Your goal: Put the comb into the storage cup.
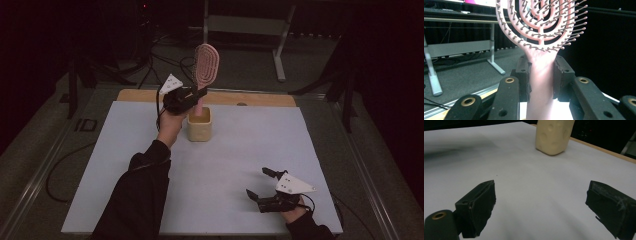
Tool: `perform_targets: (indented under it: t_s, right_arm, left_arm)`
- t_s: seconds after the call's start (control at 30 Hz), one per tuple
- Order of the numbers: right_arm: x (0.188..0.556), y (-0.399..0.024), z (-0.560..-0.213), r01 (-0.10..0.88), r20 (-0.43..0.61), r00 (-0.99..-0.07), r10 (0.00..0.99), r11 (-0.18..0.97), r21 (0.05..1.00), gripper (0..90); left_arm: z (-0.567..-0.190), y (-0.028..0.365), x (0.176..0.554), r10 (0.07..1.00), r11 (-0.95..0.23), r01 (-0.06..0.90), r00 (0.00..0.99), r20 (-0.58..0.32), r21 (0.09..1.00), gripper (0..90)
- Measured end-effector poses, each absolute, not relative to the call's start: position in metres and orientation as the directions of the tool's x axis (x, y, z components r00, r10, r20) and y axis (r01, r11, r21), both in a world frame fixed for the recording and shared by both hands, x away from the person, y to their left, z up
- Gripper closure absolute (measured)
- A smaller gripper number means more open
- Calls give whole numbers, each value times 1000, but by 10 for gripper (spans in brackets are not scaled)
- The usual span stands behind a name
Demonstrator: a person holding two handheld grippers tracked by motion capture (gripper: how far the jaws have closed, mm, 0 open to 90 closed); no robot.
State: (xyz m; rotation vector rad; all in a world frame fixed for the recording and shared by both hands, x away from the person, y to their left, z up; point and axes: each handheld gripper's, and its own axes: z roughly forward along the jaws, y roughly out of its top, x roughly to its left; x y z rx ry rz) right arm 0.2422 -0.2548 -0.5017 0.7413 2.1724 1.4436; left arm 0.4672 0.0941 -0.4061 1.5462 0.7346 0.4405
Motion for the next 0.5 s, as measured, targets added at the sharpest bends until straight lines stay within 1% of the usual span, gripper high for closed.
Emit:
perform_targets:
  t_s: [0.17, 0.5]
  right_arm:
    - [242, -255, -502, 196, -54, -769, 637, 315, 929, 88]
    - [242, -255, -502, 196, -53, -771, 635, 315, 929, 88]
  left_arm:
    - [-417, 96, 469, 682, 20, 188, 715, -151, 982, 702]
    - [-435, 97, 470, 666, -7, 210, 730, -152, 978, 702]
